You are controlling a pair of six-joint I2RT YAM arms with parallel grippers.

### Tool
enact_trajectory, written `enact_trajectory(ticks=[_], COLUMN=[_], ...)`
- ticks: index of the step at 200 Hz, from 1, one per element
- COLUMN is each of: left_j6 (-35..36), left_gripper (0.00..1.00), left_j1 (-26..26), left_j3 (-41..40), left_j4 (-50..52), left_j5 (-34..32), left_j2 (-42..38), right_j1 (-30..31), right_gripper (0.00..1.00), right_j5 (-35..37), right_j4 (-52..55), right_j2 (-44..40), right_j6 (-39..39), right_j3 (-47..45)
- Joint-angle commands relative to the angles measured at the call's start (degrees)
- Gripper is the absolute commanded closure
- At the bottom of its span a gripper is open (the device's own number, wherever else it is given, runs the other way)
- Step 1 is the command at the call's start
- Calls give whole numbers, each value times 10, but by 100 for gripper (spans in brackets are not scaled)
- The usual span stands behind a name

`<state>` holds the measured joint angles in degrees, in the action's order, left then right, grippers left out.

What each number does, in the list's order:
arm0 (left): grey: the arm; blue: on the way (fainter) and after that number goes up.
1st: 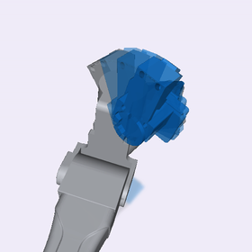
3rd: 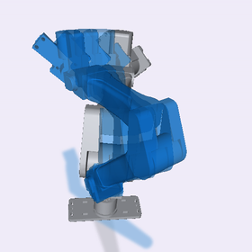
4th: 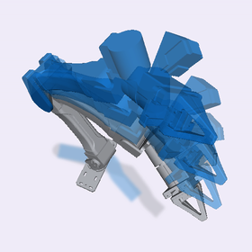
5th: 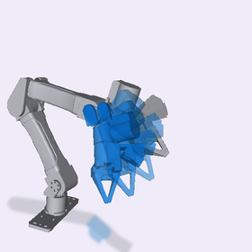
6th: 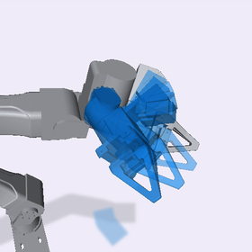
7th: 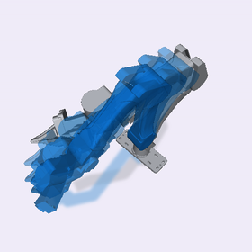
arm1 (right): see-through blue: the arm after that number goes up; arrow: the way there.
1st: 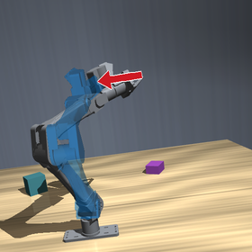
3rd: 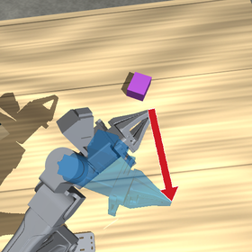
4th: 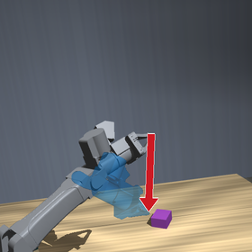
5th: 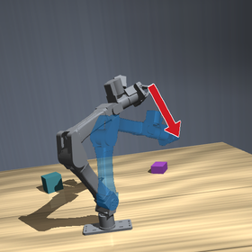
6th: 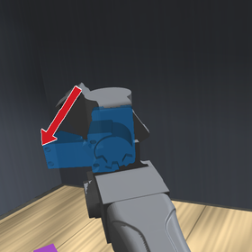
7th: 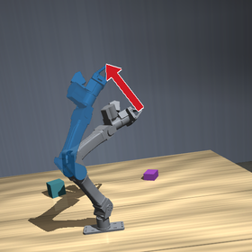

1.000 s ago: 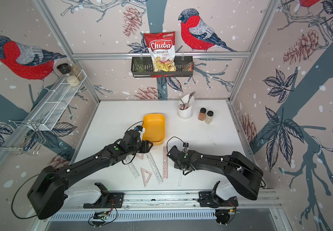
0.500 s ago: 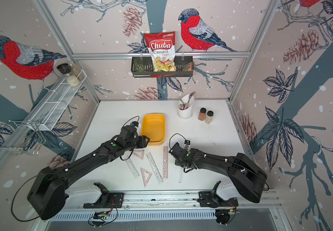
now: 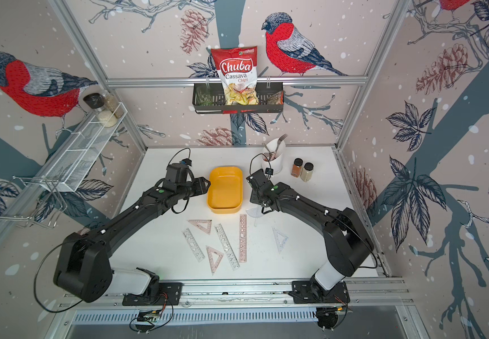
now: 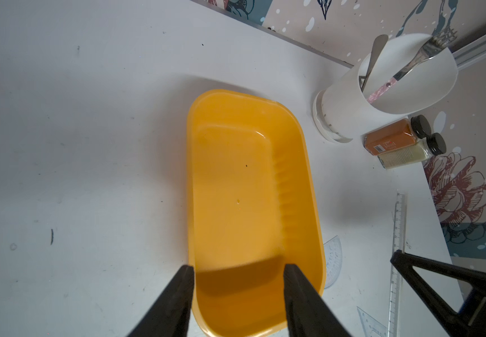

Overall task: Put the scattered rulers into the storage box
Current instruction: Place the ruler in the storage box.

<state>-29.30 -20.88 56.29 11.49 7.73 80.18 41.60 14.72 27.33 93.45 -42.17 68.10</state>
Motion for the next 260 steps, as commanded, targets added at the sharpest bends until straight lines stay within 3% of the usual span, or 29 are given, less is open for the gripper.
enact_trajectory(ticks=[1, 71, 123, 260], left_j6=[6, -19, -19, -26], left_gripper=[46, 46, 45, 46], left_j1=[13, 40, 43, 42], left_j3=[6, -46, -44, -49], left_j4=[10, -25, -30, -38], left_j5=[8, 20, 37, 59], left_j2=[7, 12, 29, 51], right_j1=[-5, 5, 13, 14], right_gripper=[97, 98, 97, 88], right_j5=[-22, -89, -111, -109], right_j4=[-6, 18, 51, 106], right_j2=[42, 244, 340, 410], right_j6=[52, 94, 94, 117], right_j3=[58, 330, 418, 444])
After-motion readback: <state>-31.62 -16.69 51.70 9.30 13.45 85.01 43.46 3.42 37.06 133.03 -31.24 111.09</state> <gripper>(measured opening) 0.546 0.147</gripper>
